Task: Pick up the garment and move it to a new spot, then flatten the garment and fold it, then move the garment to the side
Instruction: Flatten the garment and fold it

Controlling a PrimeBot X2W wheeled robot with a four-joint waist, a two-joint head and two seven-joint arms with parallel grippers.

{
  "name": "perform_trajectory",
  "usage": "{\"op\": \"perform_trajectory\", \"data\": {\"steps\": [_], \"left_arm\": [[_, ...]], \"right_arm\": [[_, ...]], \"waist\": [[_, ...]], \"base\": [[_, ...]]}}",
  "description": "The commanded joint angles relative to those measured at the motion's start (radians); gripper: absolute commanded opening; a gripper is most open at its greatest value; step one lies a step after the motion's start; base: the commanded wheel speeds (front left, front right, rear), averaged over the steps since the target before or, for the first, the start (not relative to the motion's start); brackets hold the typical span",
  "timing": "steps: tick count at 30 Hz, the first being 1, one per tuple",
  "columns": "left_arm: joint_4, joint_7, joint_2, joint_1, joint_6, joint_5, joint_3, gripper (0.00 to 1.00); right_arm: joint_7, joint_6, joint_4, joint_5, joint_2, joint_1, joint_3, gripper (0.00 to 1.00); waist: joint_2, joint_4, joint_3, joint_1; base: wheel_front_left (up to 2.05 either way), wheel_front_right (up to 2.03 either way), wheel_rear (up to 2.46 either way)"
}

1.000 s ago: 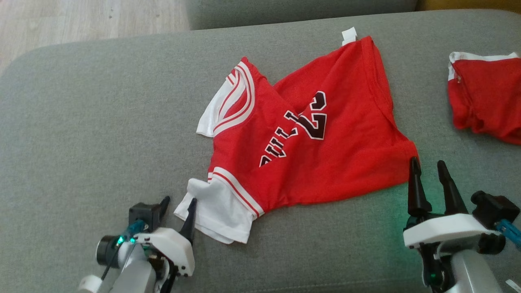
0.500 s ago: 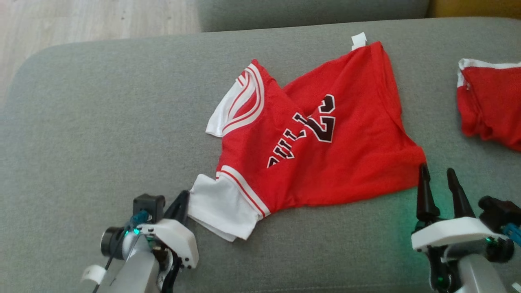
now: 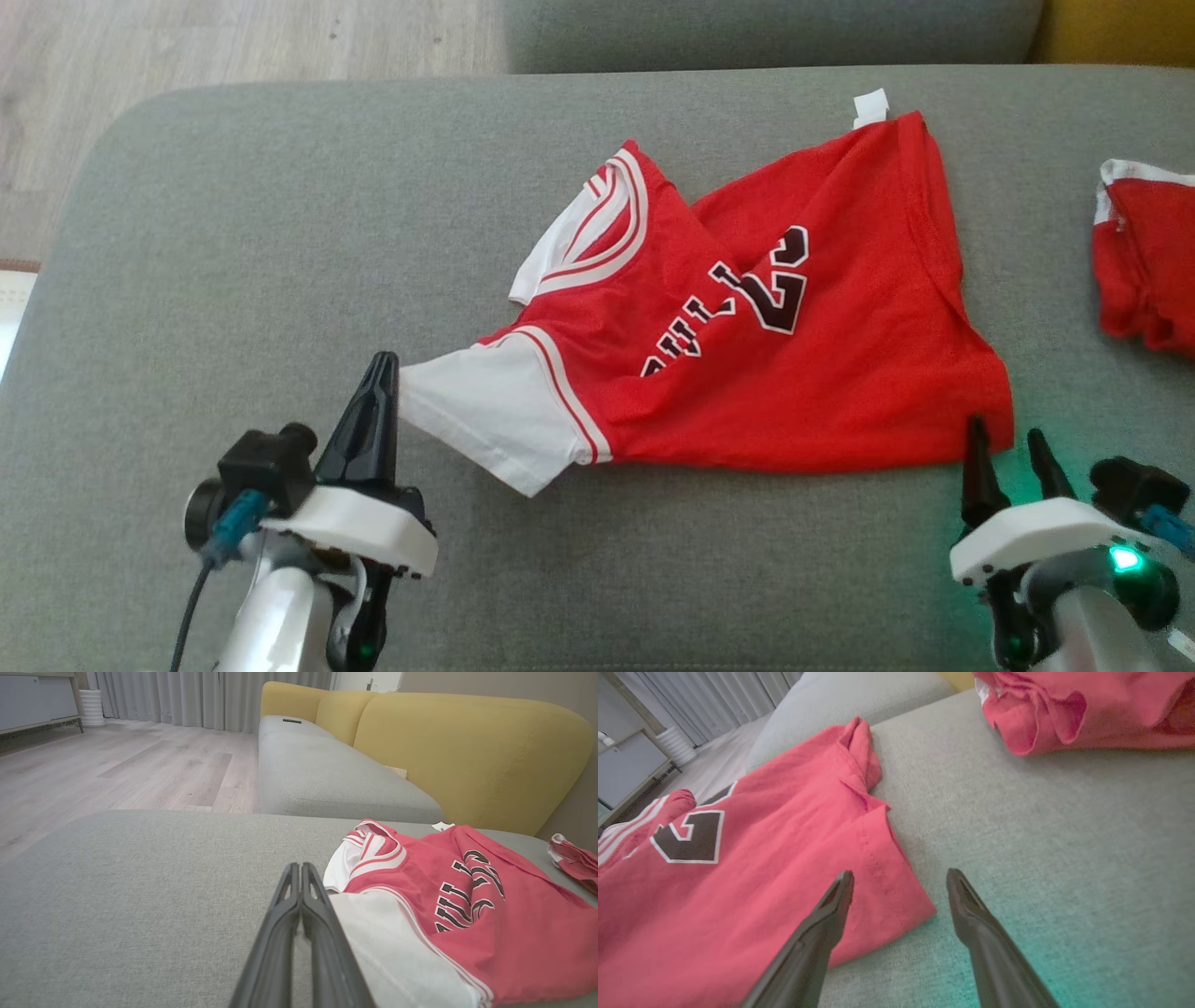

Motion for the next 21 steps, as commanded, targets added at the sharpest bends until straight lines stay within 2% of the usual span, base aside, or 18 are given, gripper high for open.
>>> {"op": "perform_trajectory", "data": {"steps": [1, 12, 13, 15, 19, 21], "left_arm": [[-0.039, -0.012, 0.007, -0.031, -0.004, 0.011, 0.034, 0.0], [-0.065, -0.012, 0.006, -0.022, -0.011, -0.004, 0.01, 0.0], [-0.067, -0.012, 0.006, -0.022, -0.01, -0.005, 0.011, 0.0], [-0.073, -0.012, 0.006, -0.02, -0.008, -0.009, 0.015, 0.0], [-0.094, -0.012, 0.006, -0.015, -0.008, -0.045, 0.033, 0.0], [-0.121, -0.012, 0.006, -0.02, -0.009, -0.047, 0.043, 0.0]], "right_arm": [[0.0, -0.001, -0.016, -0.004, -0.005, -0.037, 0.024, 1.0], [-0.018, -0.001, 0.247, -0.053, -0.005, -0.145, 0.015, 1.0], [-0.023, -0.001, 0.264, -0.048, -0.005, -0.153, 0.023, 0.83], [-0.041, -0.001, 0.289, -0.045, -0.005, -0.167, 0.037, 0.0], [-0.078, -0.001, 0.299, -0.023, -0.005, -0.19, 0.068, 0.0], [-0.091, -0.001, 0.275, 0.027, -0.005, -0.202, 0.099, 0.0]], "waist": [[0.0, 0.002, 0.001, 0.0], [0.0, 0.018, 0.009, 0.0], [0.0, 0.018, 0.008, 0.0], [0.0, 0.014, 0.006, 0.0], [0.0, 0.002, -0.005, 0.0], [0.0, -0.007, -0.009, 0.0]], "base": [[0.0, 0.0, 0.0], [0.0, 0.0, 0.0], [0.0, 0.0, 0.0], [0.0, 0.0, 0.0], [0.0, 0.0, 0.0], [0.0, 0.0, 0.0]]}}
